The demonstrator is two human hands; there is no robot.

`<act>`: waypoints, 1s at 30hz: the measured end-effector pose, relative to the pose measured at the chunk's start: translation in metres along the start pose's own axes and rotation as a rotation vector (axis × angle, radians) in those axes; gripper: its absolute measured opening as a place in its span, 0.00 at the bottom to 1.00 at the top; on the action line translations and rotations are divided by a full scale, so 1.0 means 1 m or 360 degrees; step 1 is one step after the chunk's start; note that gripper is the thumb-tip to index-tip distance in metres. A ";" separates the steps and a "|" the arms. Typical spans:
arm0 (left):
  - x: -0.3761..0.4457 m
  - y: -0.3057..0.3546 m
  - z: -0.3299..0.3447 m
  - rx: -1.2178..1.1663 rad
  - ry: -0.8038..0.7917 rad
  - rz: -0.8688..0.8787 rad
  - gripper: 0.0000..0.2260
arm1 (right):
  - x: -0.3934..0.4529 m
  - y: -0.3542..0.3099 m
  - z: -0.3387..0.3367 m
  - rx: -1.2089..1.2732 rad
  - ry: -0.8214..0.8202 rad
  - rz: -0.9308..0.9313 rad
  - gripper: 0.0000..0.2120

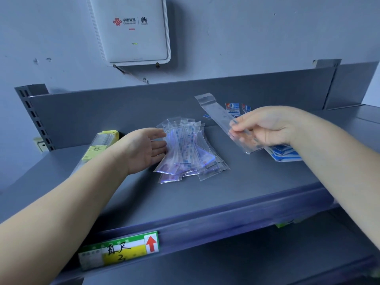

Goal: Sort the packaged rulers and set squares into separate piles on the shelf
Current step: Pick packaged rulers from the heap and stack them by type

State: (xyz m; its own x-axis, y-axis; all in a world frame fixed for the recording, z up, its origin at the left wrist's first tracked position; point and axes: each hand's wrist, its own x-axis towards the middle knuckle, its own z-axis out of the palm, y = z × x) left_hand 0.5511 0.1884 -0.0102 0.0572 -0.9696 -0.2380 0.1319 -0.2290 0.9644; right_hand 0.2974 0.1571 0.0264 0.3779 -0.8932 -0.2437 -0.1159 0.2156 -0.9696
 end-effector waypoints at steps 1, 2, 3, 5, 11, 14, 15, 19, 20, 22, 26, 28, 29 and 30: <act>0.000 0.000 0.000 -0.0029 -0.0011 -0.0010 0.13 | 0.001 0.000 0.002 -0.0009 -0.0003 -0.0004 0.10; 0.000 0.001 -0.001 -0.0060 -0.0021 -0.0019 0.14 | 0.003 0.000 0.006 -0.0021 0.0001 -0.0010 0.10; -0.001 0.001 -0.002 -0.0093 -0.0031 -0.0029 0.15 | 0.006 0.000 0.010 -0.0020 0.0002 -0.0020 0.09; -0.003 0.002 -0.001 -0.0144 -0.0043 -0.0050 0.15 | 0.012 -0.002 0.021 0.0030 -0.0009 -0.0051 0.08; -0.008 0.001 0.002 -0.0189 -0.0096 -0.0084 0.15 | 0.032 0.003 0.059 -0.0596 0.0143 -0.0191 0.09; -0.009 0.003 -0.001 -0.0195 -0.0152 -0.0102 0.15 | 0.040 0.005 0.063 -0.1255 0.0297 -0.0149 0.18; -0.008 0.004 -0.001 -0.0173 -0.0155 -0.0108 0.15 | 0.041 0.003 0.061 -0.1315 0.0325 -0.0169 0.21; -0.004 0.003 -0.001 -0.0091 -0.0051 -0.0071 0.13 | 0.045 -0.002 0.048 -0.1117 0.0218 -0.0054 0.27; -0.003 0.003 0.000 -0.0125 -0.0036 -0.0057 0.11 | 0.046 -0.001 0.046 -0.1058 0.0173 0.0002 0.26; -0.005 0.003 0.002 -0.0223 -0.0056 -0.0087 0.08 | 0.050 0.003 0.043 -0.0882 0.0060 0.0041 0.12; -0.001 0.003 0.008 -0.0376 -0.0065 -0.0181 0.07 | 0.054 0.004 0.047 -0.0504 -0.0053 0.0016 0.11; 0.004 0.001 0.011 -0.0308 -0.0065 -0.0190 0.10 | 0.055 0.007 0.050 -0.0467 -0.0065 -0.0001 0.10; 0.007 -0.001 0.013 -0.0234 -0.0058 -0.0172 0.11 | 0.055 0.008 0.053 -0.0479 -0.0052 -0.0019 0.10; 0.009 -0.002 0.014 -0.0154 -0.0052 -0.0148 0.11 | 0.055 0.008 0.054 -0.0510 -0.0060 -0.0026 0.07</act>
State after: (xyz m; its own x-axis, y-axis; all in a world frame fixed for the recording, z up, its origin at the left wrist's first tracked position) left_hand 0.5377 0.1788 -0.0129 0.0082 -0.9473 -0.3203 0.2302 -0.3099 0.9225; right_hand 0.3672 0.1312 0.0036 0.4151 -0.8789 -0.2348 -0.3909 0.0607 -0.9184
